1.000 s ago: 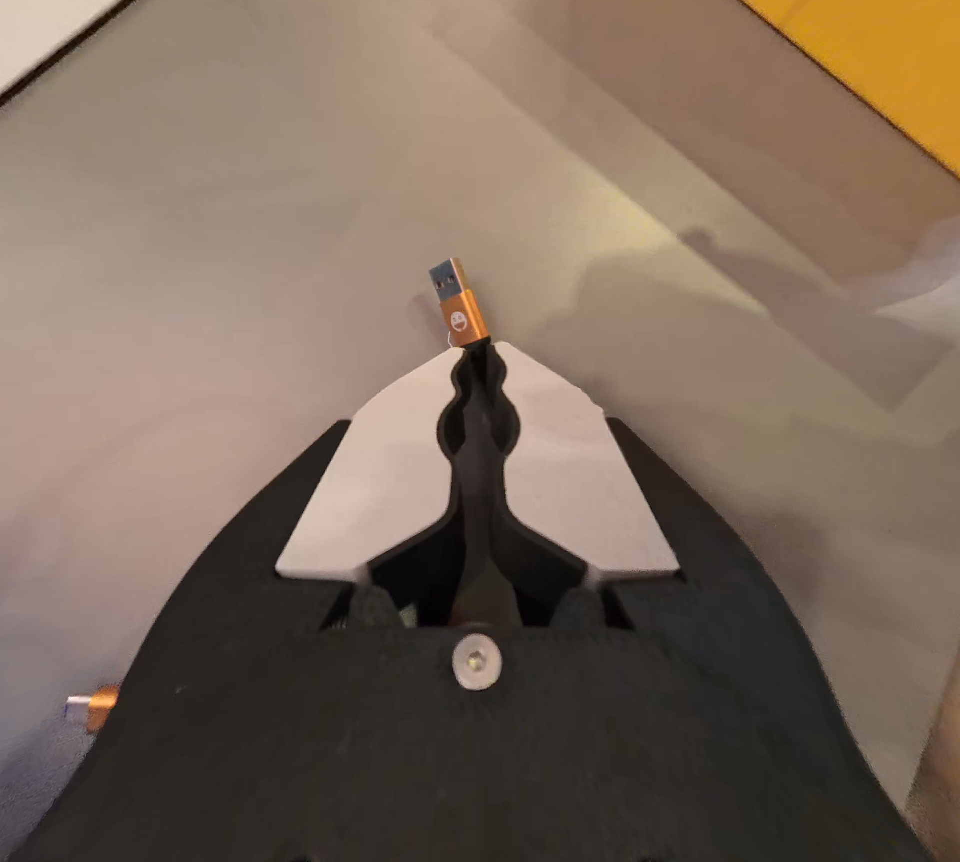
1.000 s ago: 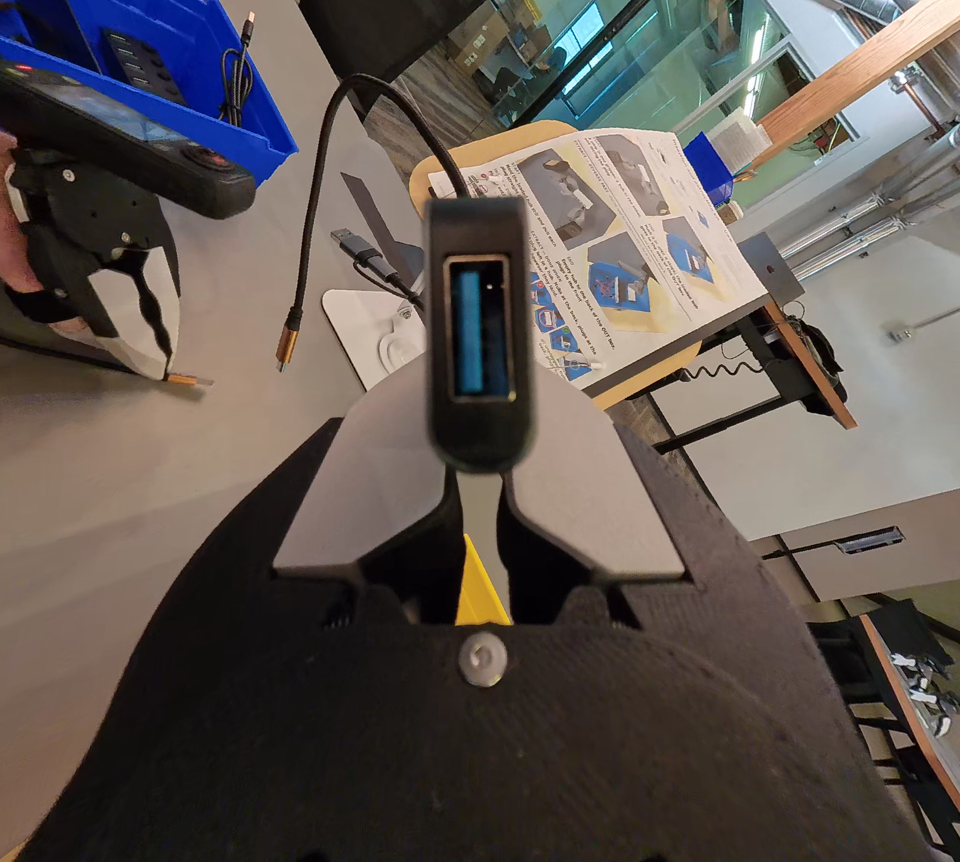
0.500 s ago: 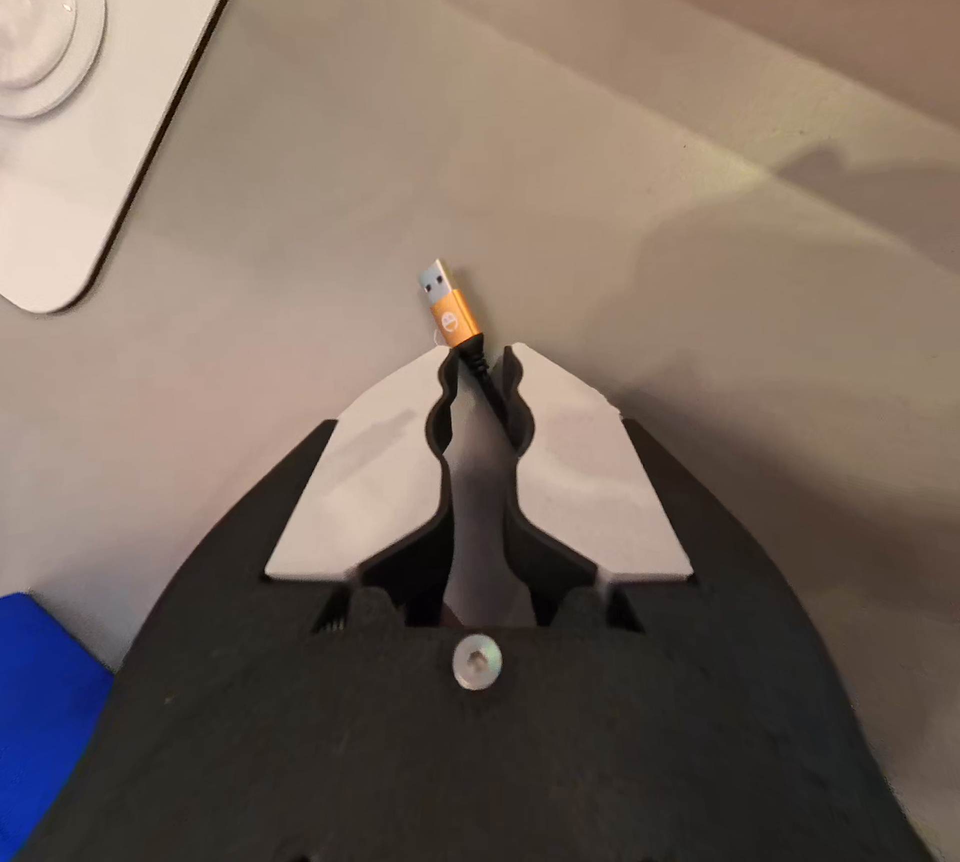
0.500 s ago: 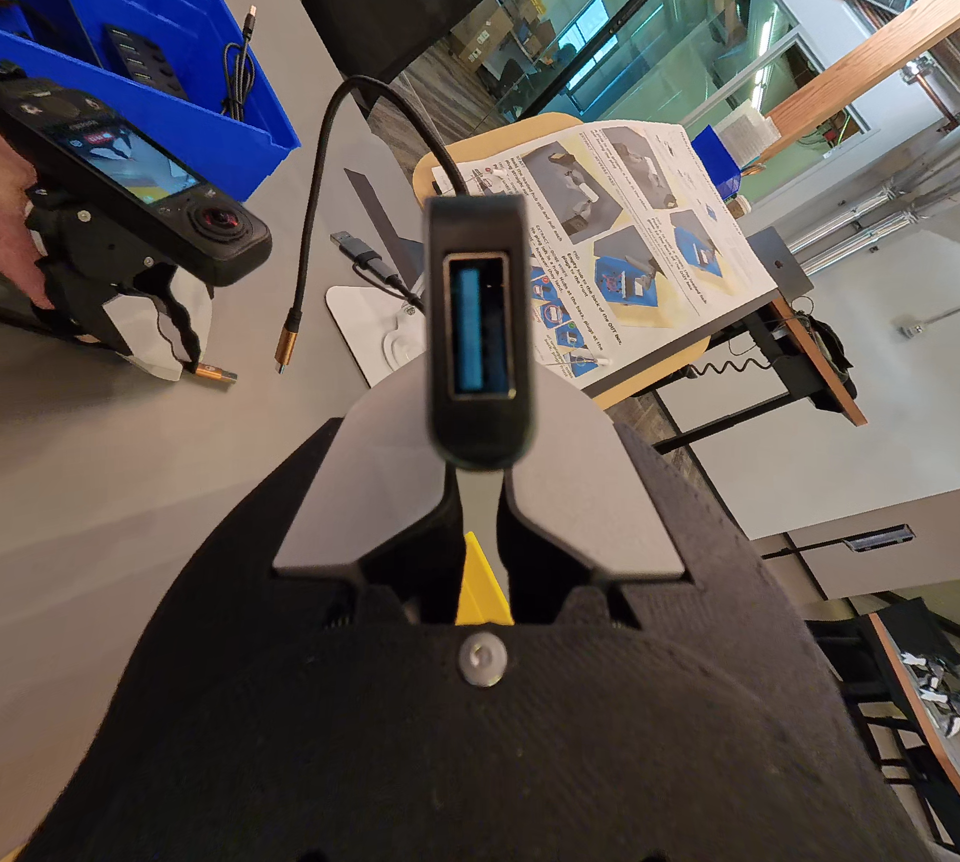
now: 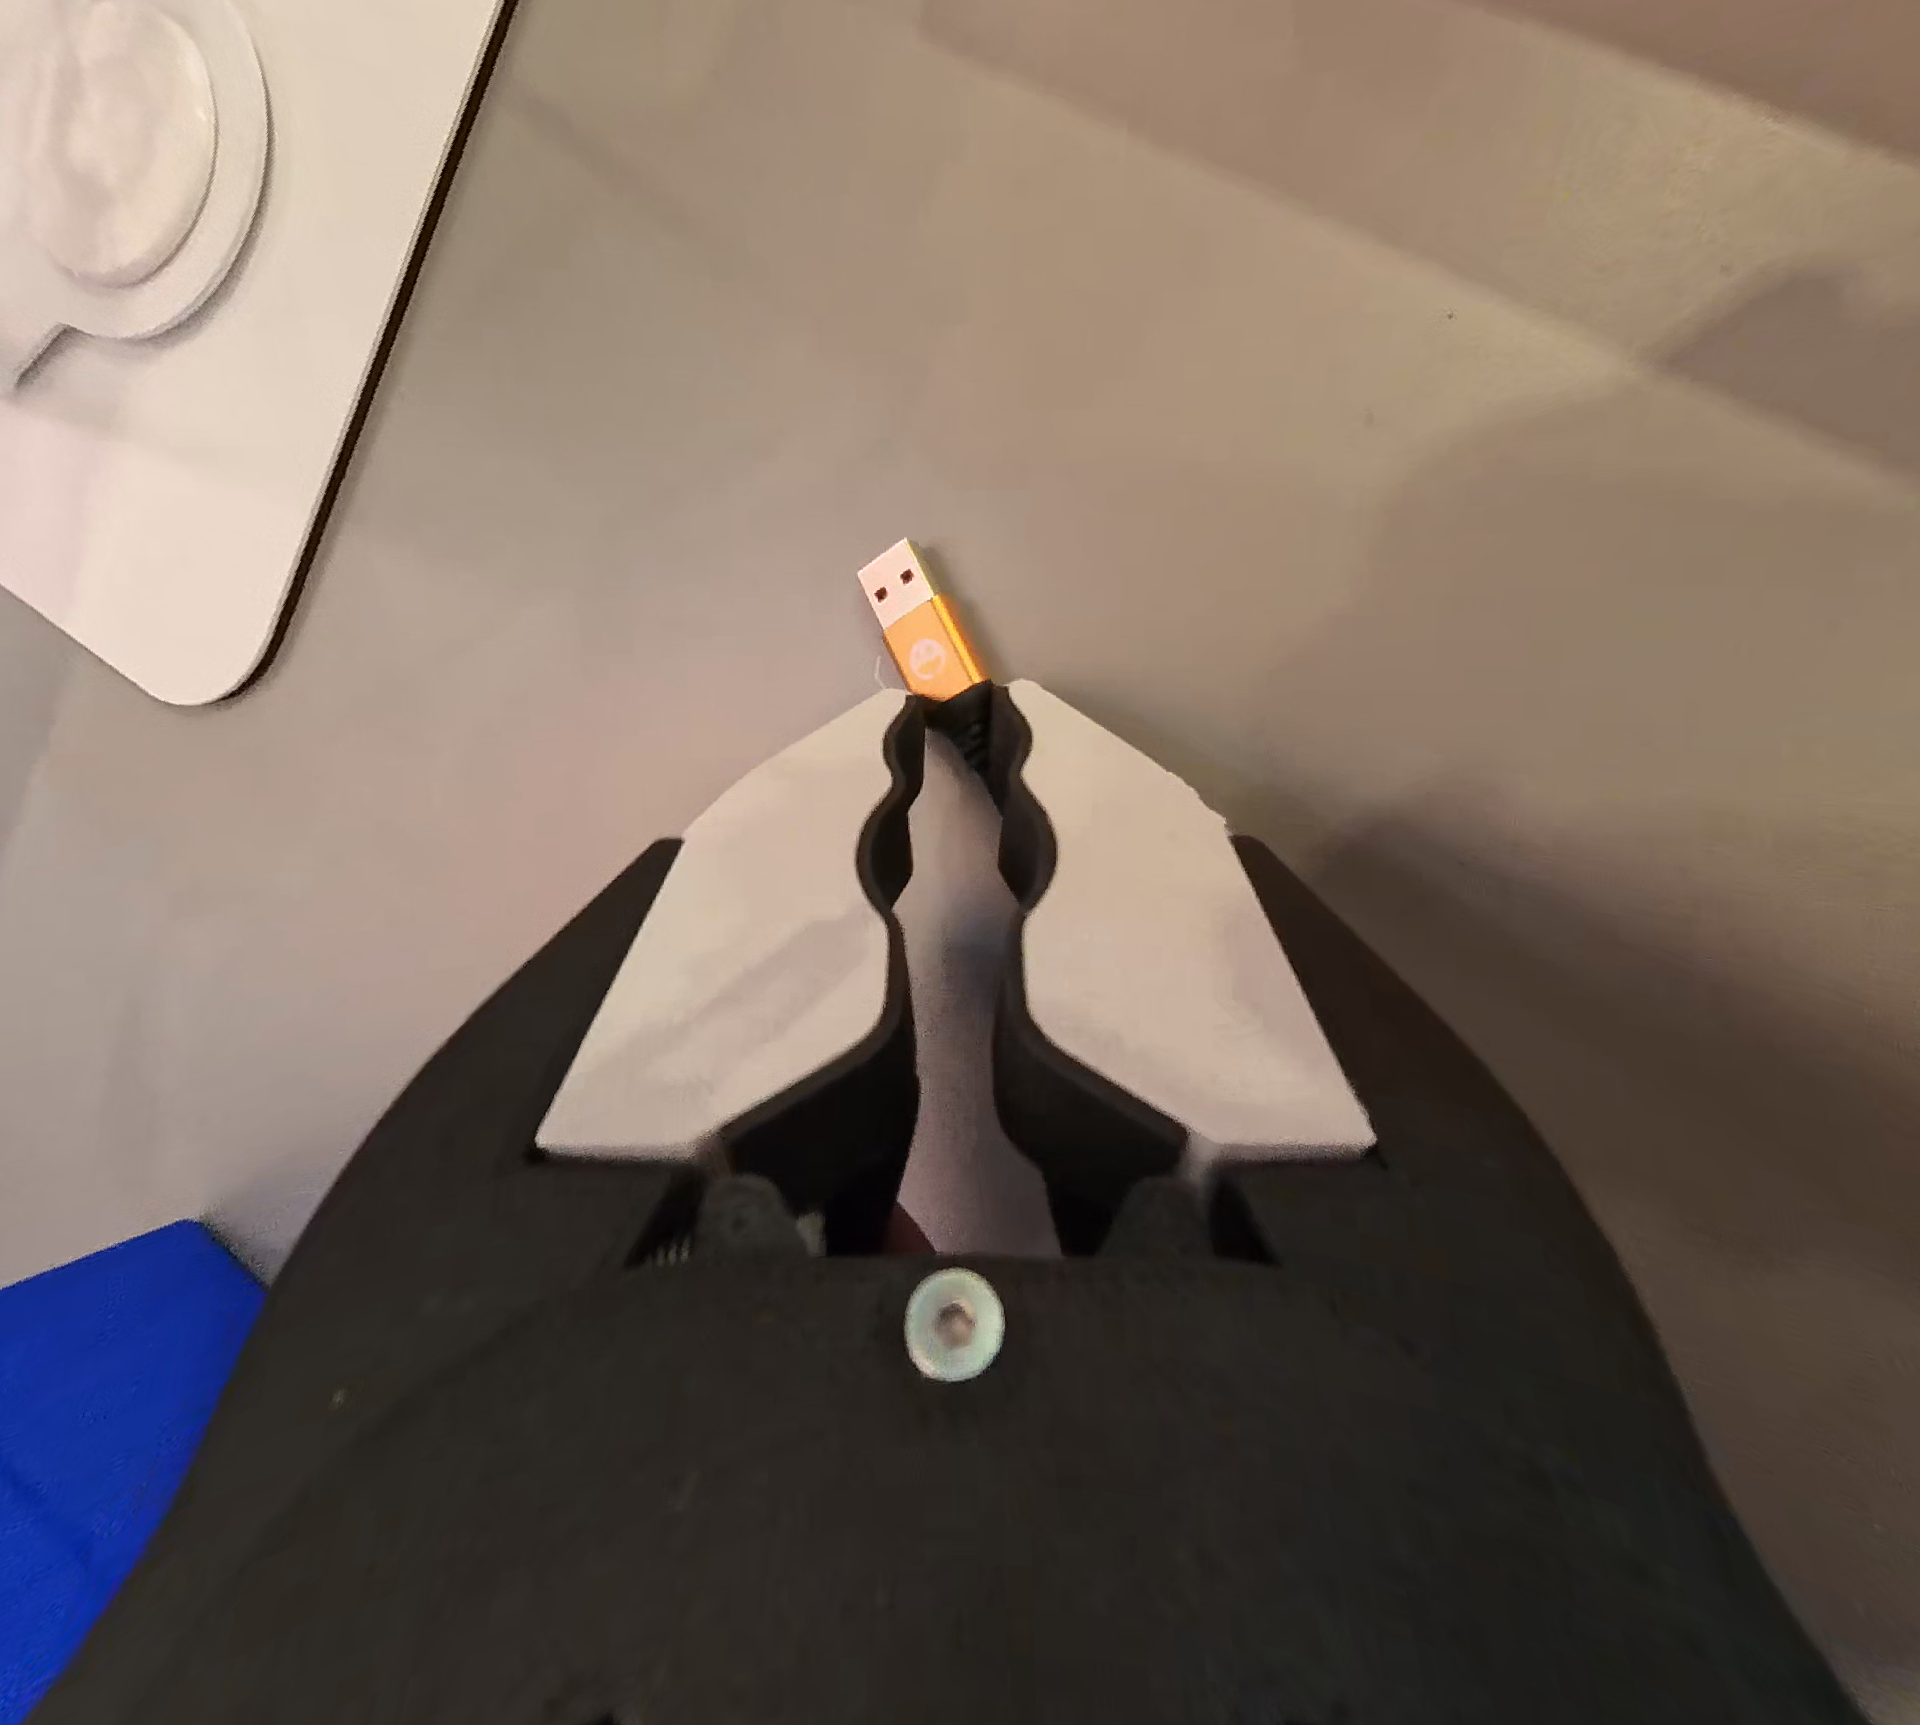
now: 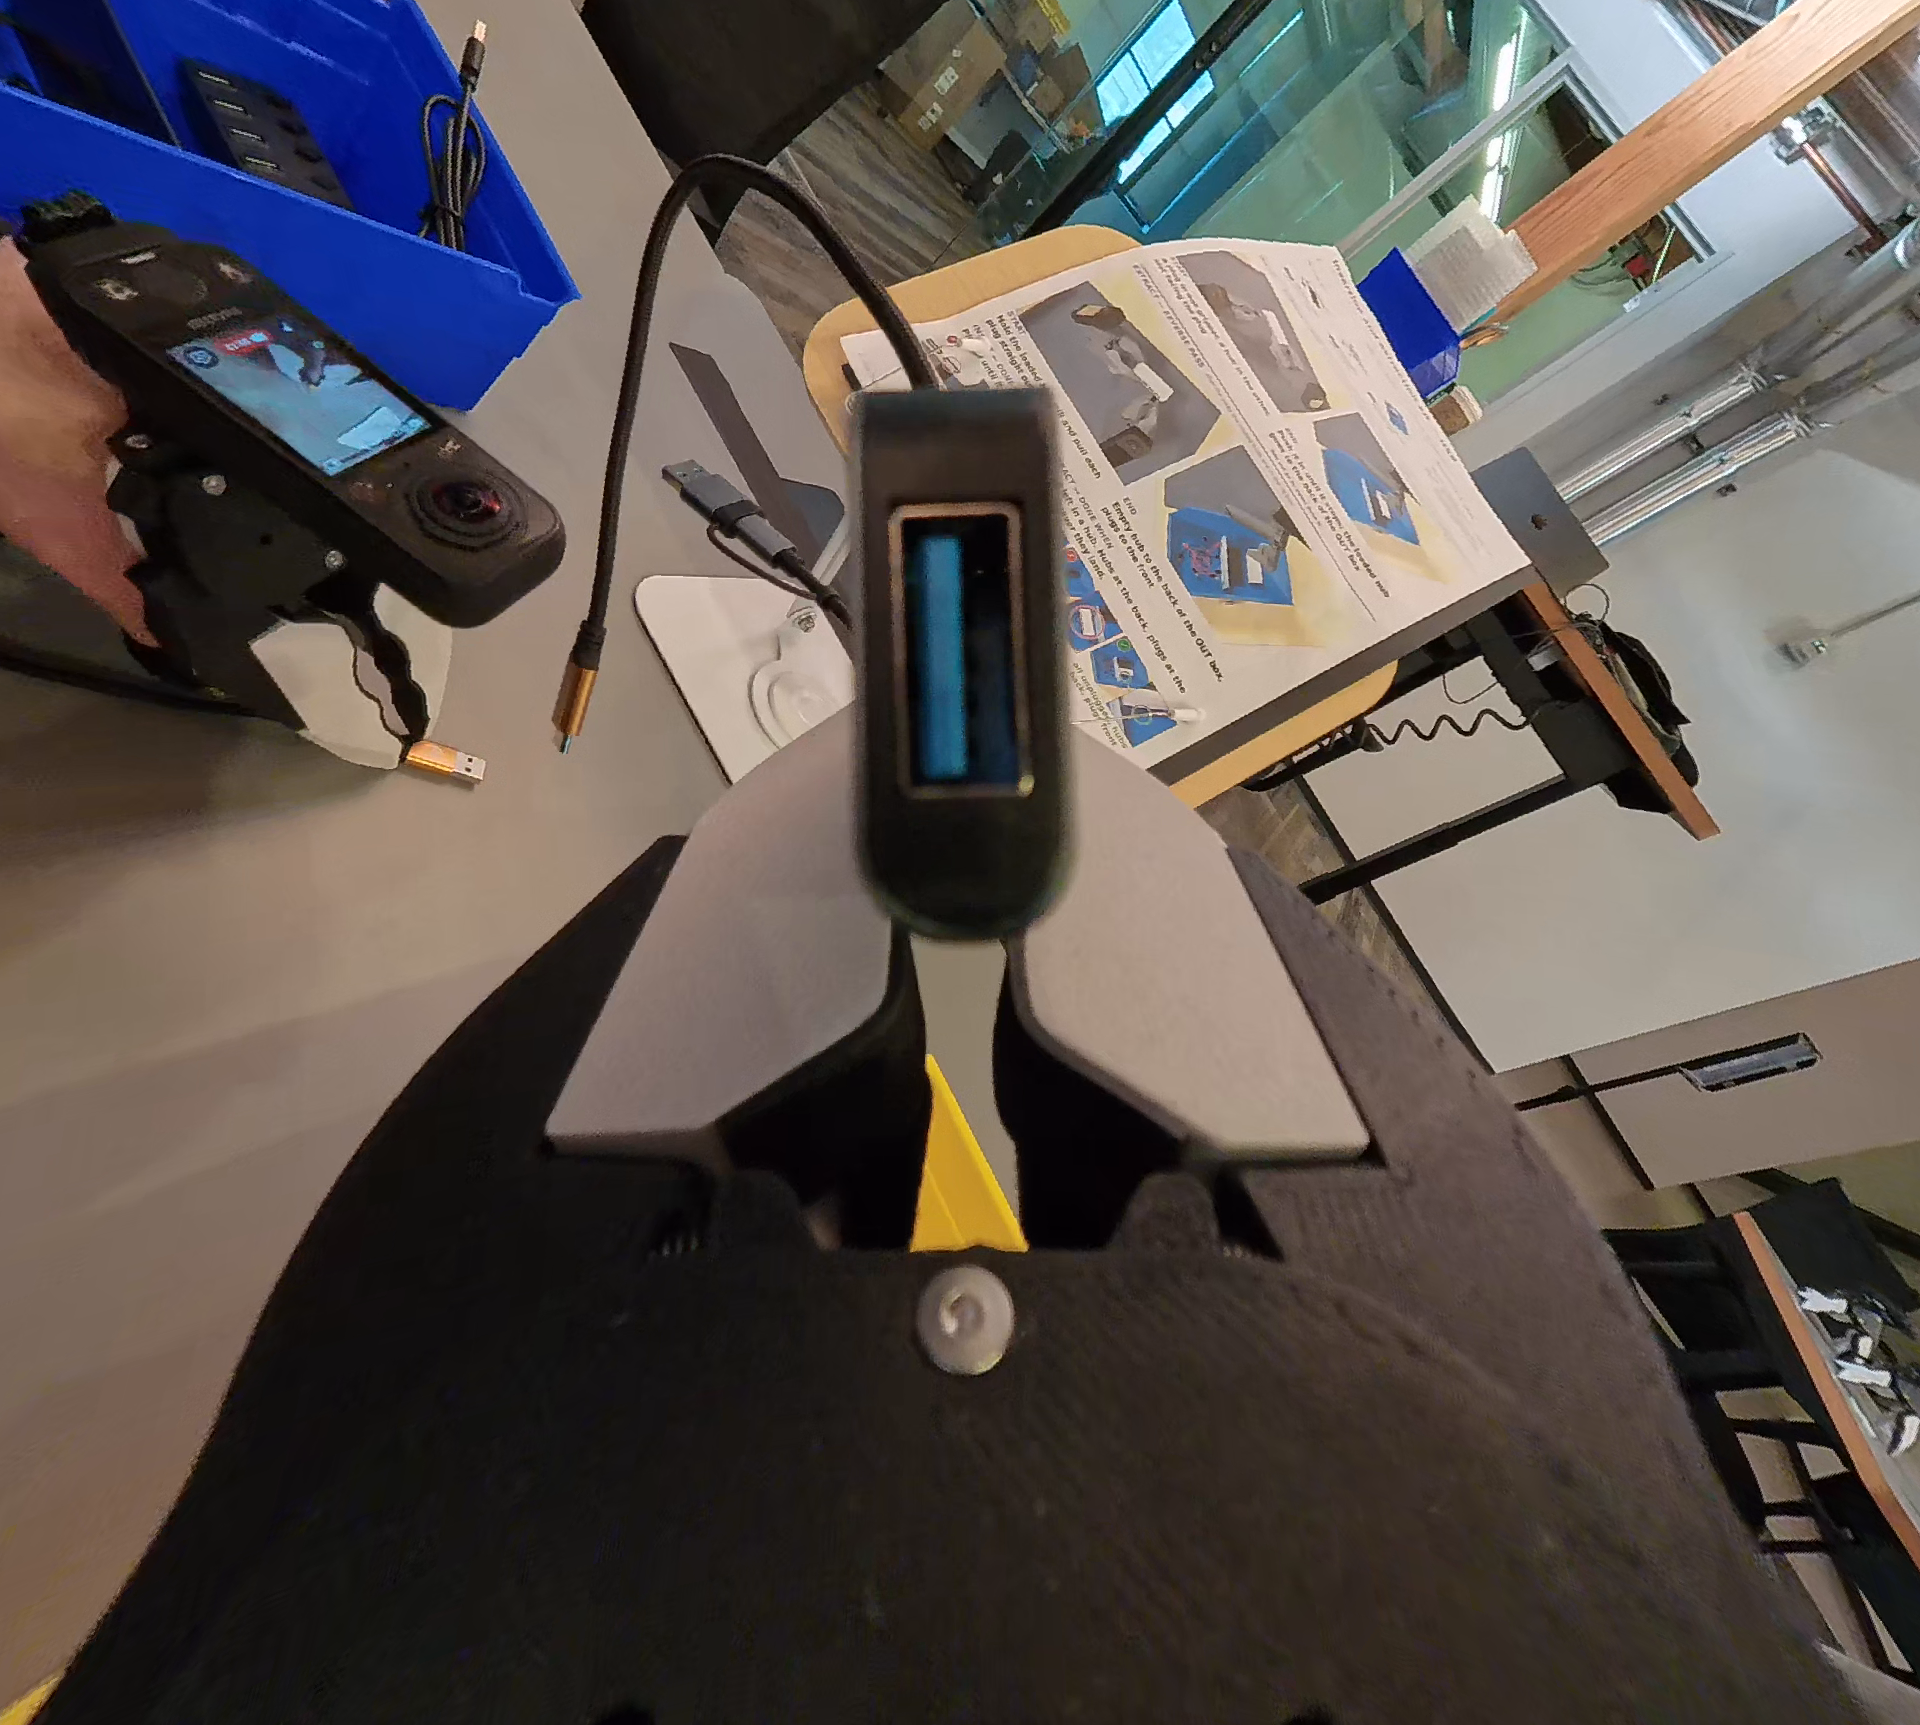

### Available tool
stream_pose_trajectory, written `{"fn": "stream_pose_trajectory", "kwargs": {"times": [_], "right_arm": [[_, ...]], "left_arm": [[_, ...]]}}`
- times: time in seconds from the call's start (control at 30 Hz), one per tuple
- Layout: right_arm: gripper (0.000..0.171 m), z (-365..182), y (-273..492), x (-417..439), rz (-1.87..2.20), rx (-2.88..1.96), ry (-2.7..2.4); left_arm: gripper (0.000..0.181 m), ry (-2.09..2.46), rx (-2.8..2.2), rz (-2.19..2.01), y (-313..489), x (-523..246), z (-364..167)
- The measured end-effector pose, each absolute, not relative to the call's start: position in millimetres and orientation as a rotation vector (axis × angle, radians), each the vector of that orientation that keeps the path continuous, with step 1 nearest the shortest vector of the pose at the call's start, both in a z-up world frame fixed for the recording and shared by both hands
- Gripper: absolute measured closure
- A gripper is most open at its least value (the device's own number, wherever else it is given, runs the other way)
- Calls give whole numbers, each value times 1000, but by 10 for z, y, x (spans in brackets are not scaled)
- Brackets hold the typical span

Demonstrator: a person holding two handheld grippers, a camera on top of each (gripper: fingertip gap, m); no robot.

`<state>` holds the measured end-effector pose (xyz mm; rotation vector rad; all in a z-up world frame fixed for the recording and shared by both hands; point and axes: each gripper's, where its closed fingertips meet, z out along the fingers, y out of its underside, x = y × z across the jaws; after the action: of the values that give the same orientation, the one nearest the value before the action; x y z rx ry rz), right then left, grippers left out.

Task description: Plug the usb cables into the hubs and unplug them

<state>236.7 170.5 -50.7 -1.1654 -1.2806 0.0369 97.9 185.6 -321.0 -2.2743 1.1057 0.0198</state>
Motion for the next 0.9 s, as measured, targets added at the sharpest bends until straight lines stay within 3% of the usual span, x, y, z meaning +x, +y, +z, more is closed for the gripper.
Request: {"fn": "stream_pose_trajectory", "kwargs": {"times": [0.7,0.77,0.9], "right_arm": [[160,-618,1738,2323,48,-1181,-1300],[160,-645,1739,2295,47,-1184,-1309],[160,-657,1739,2289,38,-1185,-1314]], "left_arm": [[181,977,-2190,-37,1861,908,-2873],[164,1010,-2230,107,1926,863,-3040],[167,1034,-2234,194,1974,889,-3190]]}}
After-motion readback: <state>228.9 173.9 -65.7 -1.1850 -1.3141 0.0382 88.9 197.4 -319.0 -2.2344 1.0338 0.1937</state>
